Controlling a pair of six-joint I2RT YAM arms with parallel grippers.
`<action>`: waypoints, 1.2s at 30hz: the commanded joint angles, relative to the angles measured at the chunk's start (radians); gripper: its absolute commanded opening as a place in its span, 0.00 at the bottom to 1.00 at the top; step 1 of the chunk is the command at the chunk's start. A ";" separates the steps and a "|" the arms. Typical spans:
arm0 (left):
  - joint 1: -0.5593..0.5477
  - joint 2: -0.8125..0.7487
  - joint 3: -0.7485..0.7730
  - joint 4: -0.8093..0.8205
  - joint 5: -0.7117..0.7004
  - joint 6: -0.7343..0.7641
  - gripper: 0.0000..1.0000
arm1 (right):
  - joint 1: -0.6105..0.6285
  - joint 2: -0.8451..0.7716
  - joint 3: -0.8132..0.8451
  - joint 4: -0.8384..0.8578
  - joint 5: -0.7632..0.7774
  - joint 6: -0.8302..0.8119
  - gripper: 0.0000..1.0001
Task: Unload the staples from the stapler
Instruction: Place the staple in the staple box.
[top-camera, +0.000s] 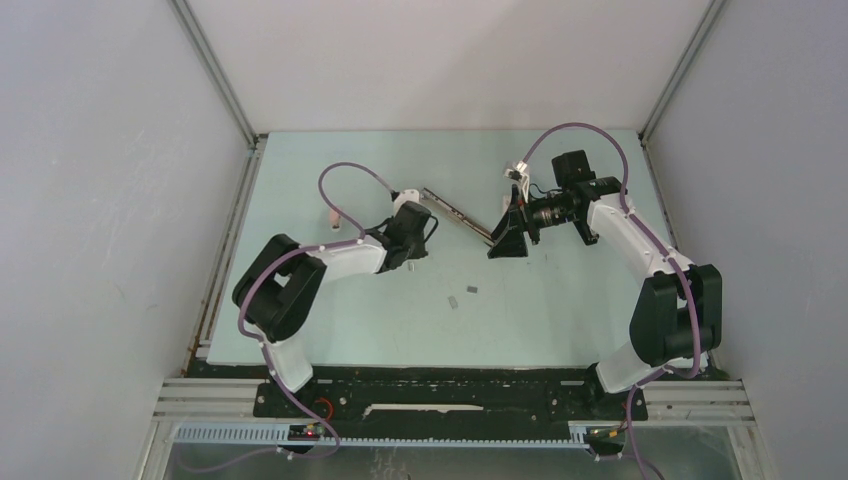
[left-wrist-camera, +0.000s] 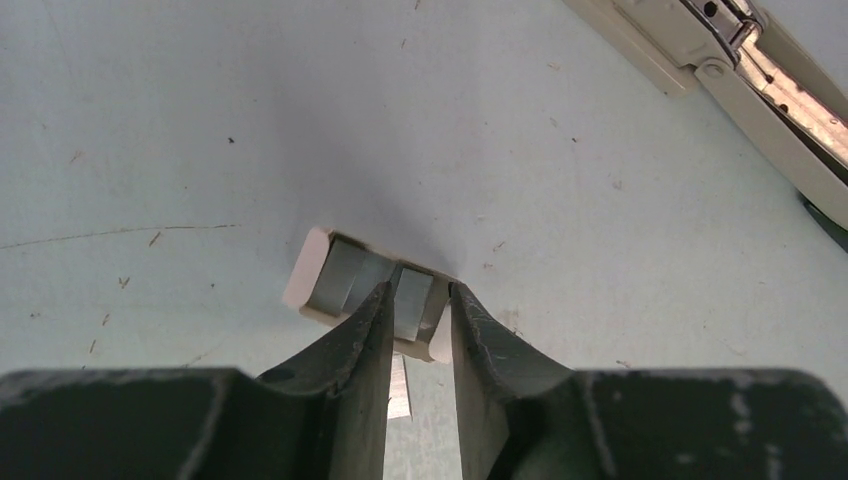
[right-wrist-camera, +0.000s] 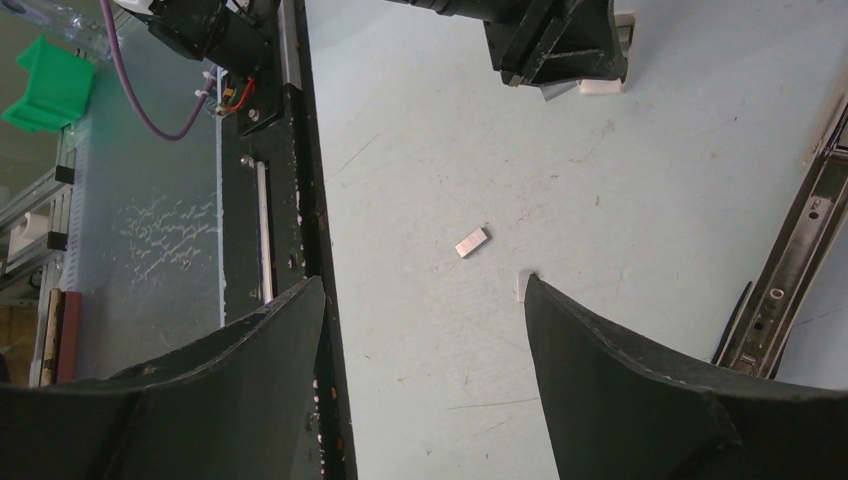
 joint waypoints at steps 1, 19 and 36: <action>0.006 -0.092 0.041 -0.010 0.002 0.016 0.32 | -0.009 -0.006 0.006 -0.003 -0.028 0.001 0.82; 0.014 -0.557 -0.369 0.183 0.015 0.107 0.31 | -0.002 -0.053 0.006 -0.055 -0.018 -0.105 0.82; 0.049 -0.657 -0.612 0.342 0.150 -0.011 0.16 | 0.008 -0.059 0.005 -0.064 -0.009 -0.125 0.81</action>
